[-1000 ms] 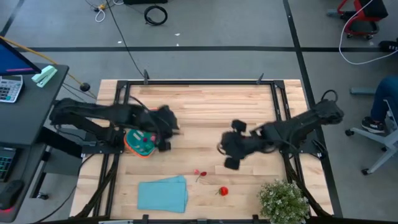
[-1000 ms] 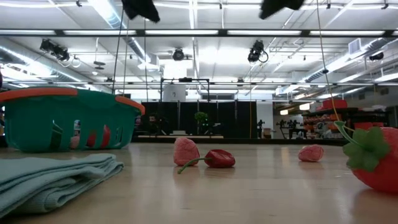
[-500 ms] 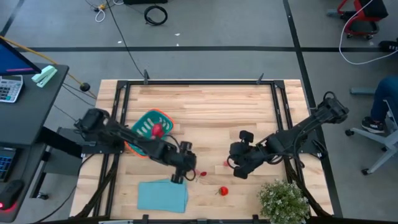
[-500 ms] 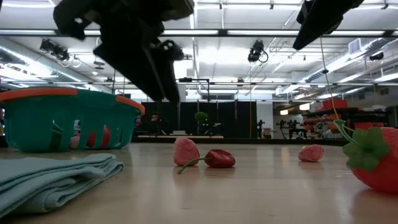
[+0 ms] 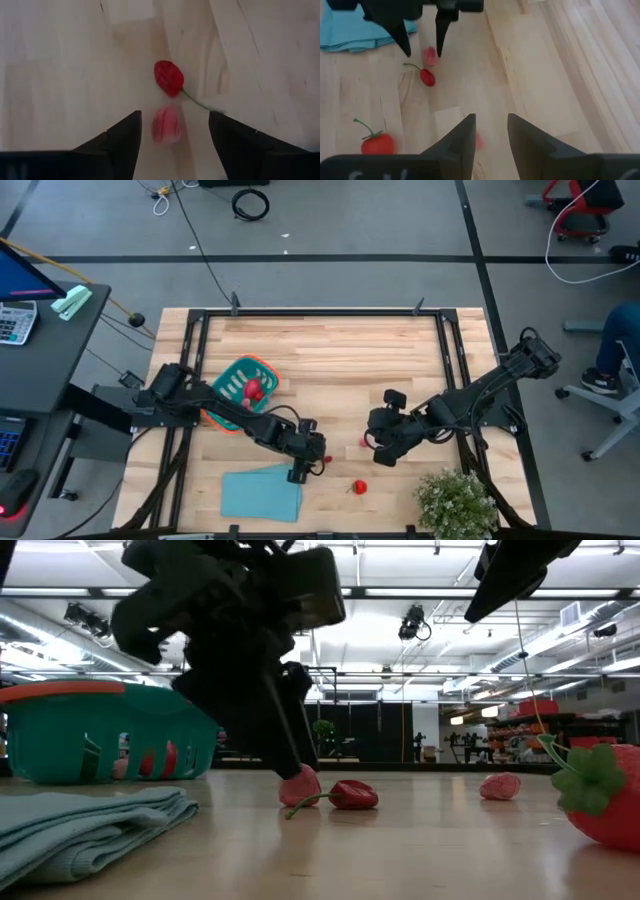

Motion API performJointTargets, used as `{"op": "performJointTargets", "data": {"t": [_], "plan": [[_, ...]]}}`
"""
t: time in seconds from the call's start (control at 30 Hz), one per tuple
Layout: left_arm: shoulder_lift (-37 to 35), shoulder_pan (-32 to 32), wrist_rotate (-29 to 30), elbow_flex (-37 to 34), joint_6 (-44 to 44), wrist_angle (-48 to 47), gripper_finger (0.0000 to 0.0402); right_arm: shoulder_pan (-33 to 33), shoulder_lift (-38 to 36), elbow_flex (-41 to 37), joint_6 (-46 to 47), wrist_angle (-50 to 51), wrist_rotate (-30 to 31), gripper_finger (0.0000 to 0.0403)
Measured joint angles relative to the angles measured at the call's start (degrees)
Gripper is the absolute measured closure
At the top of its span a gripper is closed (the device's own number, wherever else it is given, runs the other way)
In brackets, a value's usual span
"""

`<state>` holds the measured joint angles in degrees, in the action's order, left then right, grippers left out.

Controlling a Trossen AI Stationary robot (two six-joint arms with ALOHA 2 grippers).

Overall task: Pick and placing Produce into tupperware
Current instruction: Put the pink apricot into the blue basket

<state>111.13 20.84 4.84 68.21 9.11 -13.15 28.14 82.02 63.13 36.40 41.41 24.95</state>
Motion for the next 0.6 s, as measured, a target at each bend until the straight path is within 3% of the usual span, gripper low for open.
{"op": "performJointTargets", "data": {"t": [0.23,0.33,0.47,0.6], "plan": [[2.36,-0.15,0.22,0.02,4.88,1.45,0.0201,0.0,0.0,0.0,0.0,0.03,-0.02,0.0283],[2.36,-0.15,0.39,0.02,5.68,0.69,0.0255,0.0,0.0,0.0,-0.02,-0.15,-0.03,0.0283],[0.83,-0.47,0.51,0.22,7.07,-0.88,0.0357,0.0,0.0,0.0,-0.04,-0.17,-0.07,0.0283],[-2.93,-0.85,2.38,1.63,7.38,-5.42,0.037,0.01,0.0,0.0,-0.05,-0.34,-0.09,0.0282]]}}
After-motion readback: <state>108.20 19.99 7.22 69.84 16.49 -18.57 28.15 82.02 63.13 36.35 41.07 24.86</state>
